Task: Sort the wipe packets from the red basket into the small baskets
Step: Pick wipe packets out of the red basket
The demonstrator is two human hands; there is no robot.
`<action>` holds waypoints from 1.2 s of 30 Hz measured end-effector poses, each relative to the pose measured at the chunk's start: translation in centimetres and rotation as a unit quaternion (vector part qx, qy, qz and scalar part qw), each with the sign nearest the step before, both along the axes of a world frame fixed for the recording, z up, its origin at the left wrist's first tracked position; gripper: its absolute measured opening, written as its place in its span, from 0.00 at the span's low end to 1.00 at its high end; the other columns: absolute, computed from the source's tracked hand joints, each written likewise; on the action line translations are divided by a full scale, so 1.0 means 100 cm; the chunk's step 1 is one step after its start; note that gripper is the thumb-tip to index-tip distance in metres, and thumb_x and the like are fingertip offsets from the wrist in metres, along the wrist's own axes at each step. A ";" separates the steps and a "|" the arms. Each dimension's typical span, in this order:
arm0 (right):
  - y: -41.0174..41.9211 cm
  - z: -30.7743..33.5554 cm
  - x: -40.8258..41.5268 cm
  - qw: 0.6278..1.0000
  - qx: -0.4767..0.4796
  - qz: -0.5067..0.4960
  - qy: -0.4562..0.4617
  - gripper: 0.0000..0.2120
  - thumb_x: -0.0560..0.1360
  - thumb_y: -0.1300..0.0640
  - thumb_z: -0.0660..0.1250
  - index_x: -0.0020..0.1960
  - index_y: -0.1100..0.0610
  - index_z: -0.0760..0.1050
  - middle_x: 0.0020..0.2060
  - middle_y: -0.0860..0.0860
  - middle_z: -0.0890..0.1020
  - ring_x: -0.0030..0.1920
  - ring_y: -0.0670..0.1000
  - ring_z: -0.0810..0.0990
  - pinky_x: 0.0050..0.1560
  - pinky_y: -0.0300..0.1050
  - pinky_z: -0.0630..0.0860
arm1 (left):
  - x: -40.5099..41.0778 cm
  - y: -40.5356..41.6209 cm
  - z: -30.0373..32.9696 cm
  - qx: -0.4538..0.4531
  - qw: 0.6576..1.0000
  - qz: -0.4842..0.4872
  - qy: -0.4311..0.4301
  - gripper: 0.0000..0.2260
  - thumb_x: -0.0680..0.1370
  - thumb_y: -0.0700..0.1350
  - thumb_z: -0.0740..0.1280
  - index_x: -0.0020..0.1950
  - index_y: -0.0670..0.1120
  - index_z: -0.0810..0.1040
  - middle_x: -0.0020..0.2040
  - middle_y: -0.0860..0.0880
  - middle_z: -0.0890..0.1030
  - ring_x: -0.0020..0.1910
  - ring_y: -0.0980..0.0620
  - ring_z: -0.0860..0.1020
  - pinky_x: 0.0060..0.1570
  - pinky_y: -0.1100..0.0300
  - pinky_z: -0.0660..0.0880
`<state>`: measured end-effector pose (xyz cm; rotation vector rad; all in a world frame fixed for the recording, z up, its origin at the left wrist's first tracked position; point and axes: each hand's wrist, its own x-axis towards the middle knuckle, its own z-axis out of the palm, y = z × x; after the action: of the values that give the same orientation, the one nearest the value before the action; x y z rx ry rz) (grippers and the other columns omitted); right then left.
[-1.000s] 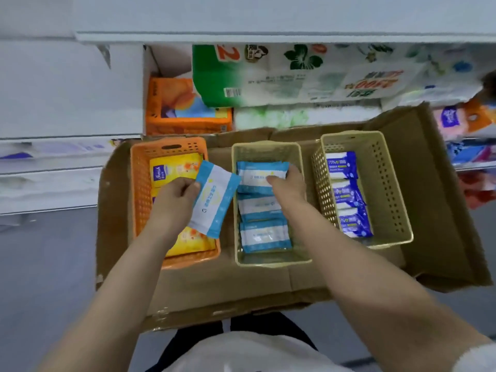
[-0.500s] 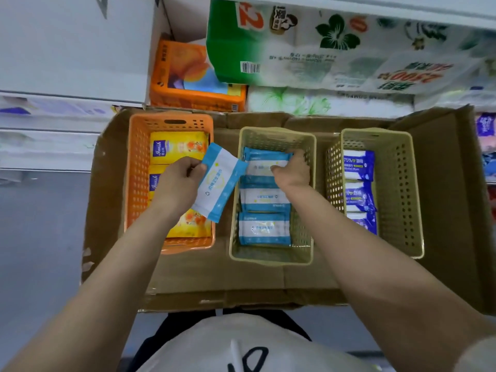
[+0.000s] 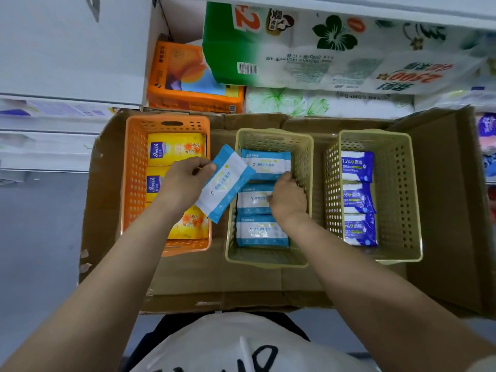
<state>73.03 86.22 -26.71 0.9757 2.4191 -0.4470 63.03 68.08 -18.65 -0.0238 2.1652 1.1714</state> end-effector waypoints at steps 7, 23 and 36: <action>0.031 0.073 -0.023 0.919 -0.285 -0.094 0.257 0.18 0.78 0.57 0.68 0.68 0.53 0.73 0.62 0.46 0.78 0.62 0.45 0.76 0.63 0.43 0.73 | -0.005 0.006 0.010 0.014 0.993 -0.074 -0.089 0.08 0.75 0.47 0.73 0.47 0.43 0.84 0.43 0.45 0.84 0.40 0.52 0.81 0.37 0.59 0.75; 0.030 0.062 0.004 0.955 -0.253 0.125 0.095 0.15 0.71 0.49 0.75 0.55 0.50 0.79 0.51 0.46 0.82 0.52 0.49 0.80 0.53 0.48 0.77 | 0.033 0.037 -0.018 -0.023 0.999 -0.011 0.035 0.11 0.74 0.44 0.74 0.55 0.46 0.79 0.50 0.50 0.82 0.50 0.51 0.81 0.46 0.60 0.76; -0.005 0.000 0.040 0.971 -0.126 0.194 -0.062 0.23 0.76 0.48 0.70 0.70 0.51 0.73 0.63 0.52 0.79 0.61 0.54 0.77 0.57 0.47 0.74 | 0.040 0.033 -0.038 -0.067 0.995 -0.062 0.036 0.15 0.76 0.39 0.70 0.62 0.46 0.76 0.54 0.46 0.83 0.53 0.46 0.81 0.49 0.46 0.81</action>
<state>77.03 85.72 -26.75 0.3966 2.2936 -0.5171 67.06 71.38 -22.43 0.0961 2.2703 0.9698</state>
